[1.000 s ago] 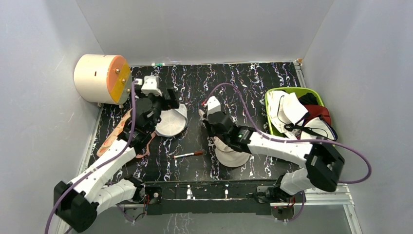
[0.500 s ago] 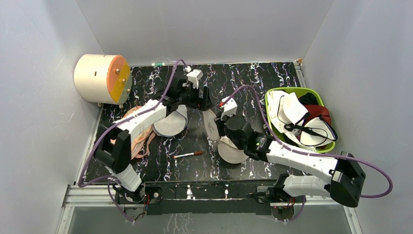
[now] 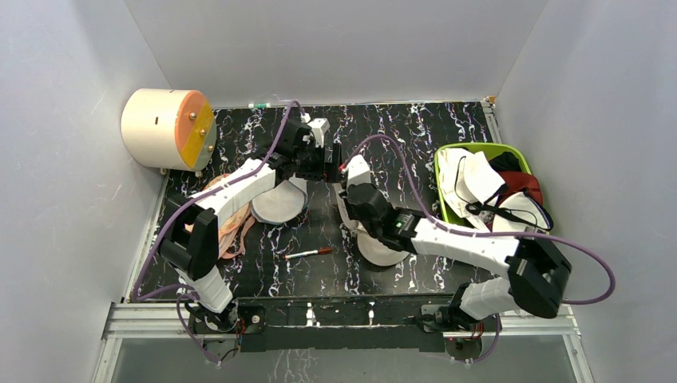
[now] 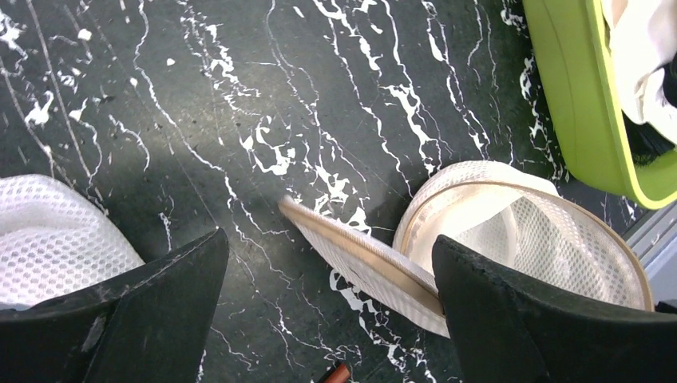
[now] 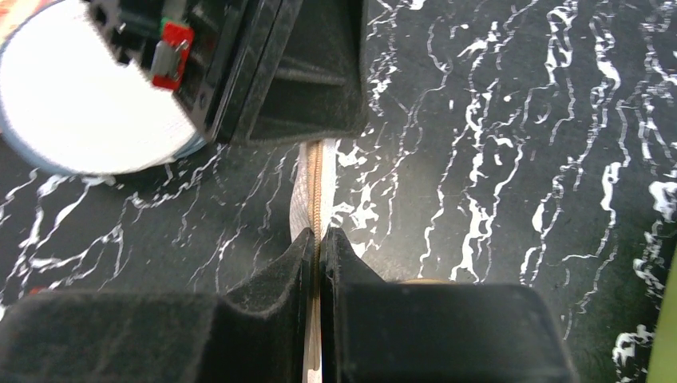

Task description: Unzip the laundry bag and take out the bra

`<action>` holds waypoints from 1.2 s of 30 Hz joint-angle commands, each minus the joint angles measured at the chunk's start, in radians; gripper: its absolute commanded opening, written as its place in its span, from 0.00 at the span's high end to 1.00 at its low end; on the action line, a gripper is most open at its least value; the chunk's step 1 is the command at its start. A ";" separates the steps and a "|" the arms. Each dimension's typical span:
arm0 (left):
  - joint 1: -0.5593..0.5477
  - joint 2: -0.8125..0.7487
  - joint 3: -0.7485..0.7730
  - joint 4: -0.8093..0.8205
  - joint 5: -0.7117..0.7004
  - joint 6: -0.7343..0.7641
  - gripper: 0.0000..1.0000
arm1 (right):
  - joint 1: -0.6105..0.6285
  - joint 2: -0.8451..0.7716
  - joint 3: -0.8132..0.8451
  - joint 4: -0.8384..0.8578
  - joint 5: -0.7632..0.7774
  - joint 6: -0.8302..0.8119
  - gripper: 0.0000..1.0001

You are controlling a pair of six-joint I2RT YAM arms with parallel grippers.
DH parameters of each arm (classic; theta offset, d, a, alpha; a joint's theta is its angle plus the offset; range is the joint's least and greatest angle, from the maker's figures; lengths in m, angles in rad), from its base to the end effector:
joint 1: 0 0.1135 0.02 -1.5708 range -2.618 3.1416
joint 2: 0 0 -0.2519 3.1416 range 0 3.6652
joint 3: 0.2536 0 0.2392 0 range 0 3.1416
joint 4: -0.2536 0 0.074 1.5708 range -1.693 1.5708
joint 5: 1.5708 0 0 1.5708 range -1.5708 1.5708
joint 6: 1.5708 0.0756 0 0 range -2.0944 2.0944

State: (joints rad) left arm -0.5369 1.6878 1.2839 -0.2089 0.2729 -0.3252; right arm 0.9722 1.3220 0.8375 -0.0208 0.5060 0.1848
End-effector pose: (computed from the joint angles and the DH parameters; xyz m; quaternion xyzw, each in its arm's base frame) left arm 0.3385 -0.2252 0.2434 0.1552 0.8677 -0.3005 0.3644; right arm 0.2069 0.2383 0.2351 -0.2025 0.8190 0.0883 0.5296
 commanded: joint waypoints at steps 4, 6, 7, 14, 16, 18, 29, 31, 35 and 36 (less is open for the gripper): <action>0.002 -0.001 0.075 -0.078 -0.009 -0.140 0.06 | 0.016 0.107 0.175 -0.011 0.200 -0.012 1.00; 0.002 0.007 0.067 -0.063 0.027 -0.177 0.08 | 0.030 0.140 0.193 0.006 0.233 -0.033 1.00; 0.002 0.011 0.062 -0.054 0.048 -0.194 0.09 | 0.039 0.155 0.204 0.014 0.250 -0.046 1.00; 0.003 0.052 0.045 -0.011 0.172 -0.254 0.26 | 0.113 0.240 0.246 0.078 0.405 -0.132 1.00; 0.005 0.049 0.043 -0.010 0.167 -0.247 0.31 | 0.116 0.245 0.243 0.088 0.409 -0.132 1.00; 0.007 0.039 0.042 -0.010 0.156 -0.235 0.38 | 0.117 0.238 0.234 0.096 0.395 -0.123 1.00; 0.014 -0.070 0.018 -0.001 0.090 -0.087 0.83 | 0.117 0.064 0.140 0.080 0.228 -0.059 0.55; 0.014 -0.104 0.013 -0.005 0.028 -0.045 0.91 | 0.117 0.002 0.129 0.059 0.204 -0.051 0.37; 0.015 -0.182 -0.009 0.002 -0.096 0.037 1.00 | 0.117 -0.127 0.121 0.008 0.185 -0.024 0.18; 0.015 -0.201 -0.014 0.007 -0.117 0.058 1.00 | 0.116 -0.156 0.119 -0.007 0.187 -0.015 0.15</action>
State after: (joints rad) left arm -0.5308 1.5784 1.2858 -0.2169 0.2569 -0.3569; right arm 1.0908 1.2884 0.9546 -0.0090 0.7074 0.1272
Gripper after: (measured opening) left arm 0.018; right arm 0.801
